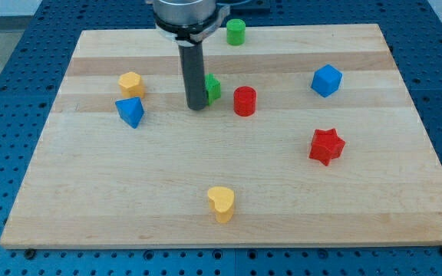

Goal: Place the green star bottom right to green circle

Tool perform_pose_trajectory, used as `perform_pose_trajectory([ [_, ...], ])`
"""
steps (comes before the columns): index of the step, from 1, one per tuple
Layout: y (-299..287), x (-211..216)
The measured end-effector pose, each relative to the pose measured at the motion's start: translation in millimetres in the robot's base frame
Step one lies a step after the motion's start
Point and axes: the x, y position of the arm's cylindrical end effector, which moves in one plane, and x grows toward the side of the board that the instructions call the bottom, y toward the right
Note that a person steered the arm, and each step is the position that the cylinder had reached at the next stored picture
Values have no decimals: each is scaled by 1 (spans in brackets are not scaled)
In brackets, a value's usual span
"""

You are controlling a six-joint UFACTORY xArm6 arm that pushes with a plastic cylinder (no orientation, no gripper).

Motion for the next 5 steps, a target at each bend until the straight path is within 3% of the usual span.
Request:
perform_pose_trajectory([
  [2, 19, -52],
  [3, 69, -57],
  [5, 85, -74],
])
